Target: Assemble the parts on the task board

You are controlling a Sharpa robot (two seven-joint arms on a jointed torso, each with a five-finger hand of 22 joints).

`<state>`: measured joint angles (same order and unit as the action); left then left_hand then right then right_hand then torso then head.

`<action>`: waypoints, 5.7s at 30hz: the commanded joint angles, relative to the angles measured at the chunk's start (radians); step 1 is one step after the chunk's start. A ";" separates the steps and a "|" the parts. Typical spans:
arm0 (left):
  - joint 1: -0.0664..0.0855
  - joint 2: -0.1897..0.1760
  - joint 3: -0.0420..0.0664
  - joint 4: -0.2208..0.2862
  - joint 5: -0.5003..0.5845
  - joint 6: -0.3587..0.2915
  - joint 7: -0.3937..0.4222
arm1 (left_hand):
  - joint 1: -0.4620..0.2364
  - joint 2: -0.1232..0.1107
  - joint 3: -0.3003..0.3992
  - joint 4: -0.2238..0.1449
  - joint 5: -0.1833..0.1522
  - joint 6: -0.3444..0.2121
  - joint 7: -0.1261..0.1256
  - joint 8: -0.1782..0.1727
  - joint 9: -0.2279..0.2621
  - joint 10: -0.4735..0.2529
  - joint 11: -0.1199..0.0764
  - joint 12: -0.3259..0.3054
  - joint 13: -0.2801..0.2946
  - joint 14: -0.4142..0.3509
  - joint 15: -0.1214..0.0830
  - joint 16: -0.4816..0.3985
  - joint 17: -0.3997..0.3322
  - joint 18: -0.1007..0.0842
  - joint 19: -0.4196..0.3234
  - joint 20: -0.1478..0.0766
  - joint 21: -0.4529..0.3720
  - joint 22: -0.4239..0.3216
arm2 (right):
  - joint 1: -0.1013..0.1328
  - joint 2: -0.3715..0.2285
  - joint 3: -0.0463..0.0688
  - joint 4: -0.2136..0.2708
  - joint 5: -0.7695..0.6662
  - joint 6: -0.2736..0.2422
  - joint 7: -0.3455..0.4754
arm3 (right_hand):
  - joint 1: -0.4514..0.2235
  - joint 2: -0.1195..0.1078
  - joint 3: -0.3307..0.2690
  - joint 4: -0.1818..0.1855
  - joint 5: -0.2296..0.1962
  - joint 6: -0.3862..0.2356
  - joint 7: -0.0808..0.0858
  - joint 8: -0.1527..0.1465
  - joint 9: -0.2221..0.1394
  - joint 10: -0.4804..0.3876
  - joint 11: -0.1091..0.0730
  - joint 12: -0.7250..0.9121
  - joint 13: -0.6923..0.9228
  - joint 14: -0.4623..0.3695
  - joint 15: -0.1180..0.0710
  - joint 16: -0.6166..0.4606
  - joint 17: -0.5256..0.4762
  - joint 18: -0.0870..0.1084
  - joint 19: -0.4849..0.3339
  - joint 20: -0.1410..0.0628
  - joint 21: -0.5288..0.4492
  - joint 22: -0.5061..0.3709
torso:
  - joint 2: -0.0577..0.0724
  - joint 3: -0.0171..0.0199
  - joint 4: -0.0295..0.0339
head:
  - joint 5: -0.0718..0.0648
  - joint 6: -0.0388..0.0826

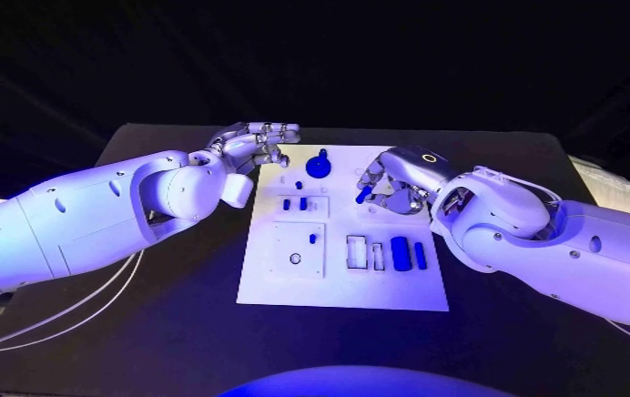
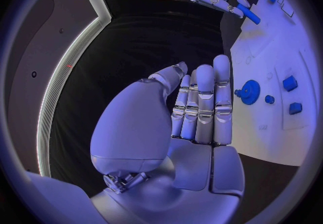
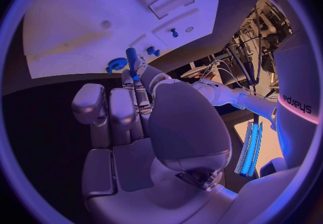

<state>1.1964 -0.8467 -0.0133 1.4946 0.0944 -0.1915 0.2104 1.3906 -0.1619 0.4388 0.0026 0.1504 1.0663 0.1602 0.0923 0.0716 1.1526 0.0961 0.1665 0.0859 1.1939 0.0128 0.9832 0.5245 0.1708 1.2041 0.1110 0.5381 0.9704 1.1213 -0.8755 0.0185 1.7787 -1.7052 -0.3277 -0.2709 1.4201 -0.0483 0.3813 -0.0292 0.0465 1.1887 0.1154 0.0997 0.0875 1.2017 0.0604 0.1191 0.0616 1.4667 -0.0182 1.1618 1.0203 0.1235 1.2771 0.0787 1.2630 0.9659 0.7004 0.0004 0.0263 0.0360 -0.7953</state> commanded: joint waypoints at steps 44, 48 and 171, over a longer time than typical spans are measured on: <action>-0.001 0.010 0.001 0.015 -0.006 0.025 0.002 | 0.001 0.012 -0.006 -0.005 -0.007 0.000 0.004 0.005 -0.003 -0.011 0.000 0.009 -0.002 -0.008 -0.002 -0.007 -0.005 0.012 -0.007 -0.001 -0.007 -0.004 | -0.151 0.226 -0.026 -0.054 -0.046 0.030 0.042 | -0.023 0.001 0.036 0.001 0.011 -0.011 0.012 -0.017 -0.001 0.002 0.006 -0.027 0.002 0.023 0.002 0.009 -0.001 -0.006 0.003 0.008 0.007 0.003 | 0.001 -0.0034 0.0024 | 0.042 -0.012; -0.001 0.010 0.001 0.015 -0.006 0.025 0.002 | 0.001 0.012 -0.006 -0.005 -0.007 0.000 0.004 0.005 -0.003 -0.012 0.000 0.009 -0.002 -0.008 -0.001 -0.007 -0.005 0.012 -0.007 -0.001 -0.008 -0.004 | -0.156 0.234 -0.026 -0.057 -0.082 0.024 0.010 | -0.026 -0.001 0.037 0.001 0.012 -0.010 0.012 -0.017 0.000 0.003 0.007 -0.028 0.003 0.023 0.002 0.010 -0.001 -0.007 0.004 0.009 0.009 0.005 | 0.002 -0.0035 0.0014 | 0.044 -0.014; -0.004 -0.002 0.000 0.015 -0.007 0.042 -0.015 | -0.002 0.013 -0.011 -0.005 -0.008 -0.001 0.004 0.005 -0.003 -0.015 0.001 0.012 -0.003 -0.010 0.000 -0.007 -0.009 0.011 -0.007 0.001 -0.011 -0.007 | -0.150 -0.125 -0.045 0.107 0.091 -0.067 -0.294 | -0.108 0.086 -0.501 0.310 0.338 -0.076 -0.043 0.155 0.066 0.211 -0.066 1.117 1.179 0.065 -0.052 0.285 0.322 -0.062 0.141 -0.035 0.185 0.315 | -0.014 -0.0101 -0.0286 | -0.021 -0.006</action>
<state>1.1925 -0.8488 -0.0137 1.5078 0.0897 -0.1684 0.1930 1.3866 -0.1579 0.4332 -0.0030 0.1467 1.0663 0.1602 0.0923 0.0702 1.1453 0.0963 0.1747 0.0844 1.1939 0.0128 0.9795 0.5164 0.1708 1.2041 0.1110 0.5305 0.9640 0.9706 -0.9997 -0.0280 1.8790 -1.6204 -0.3081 -0.5770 1.2833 0.0018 -0.1253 0.2809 0.3787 1.1039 0.0767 0.2486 0.1485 1.4055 0.0101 1.2343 1.2397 1.4673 -0.0619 1.4436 1.3076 0.0766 1.4113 0.0446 1.4419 1.2796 0.6867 -0.0097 -0.0022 0.0154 -0.8020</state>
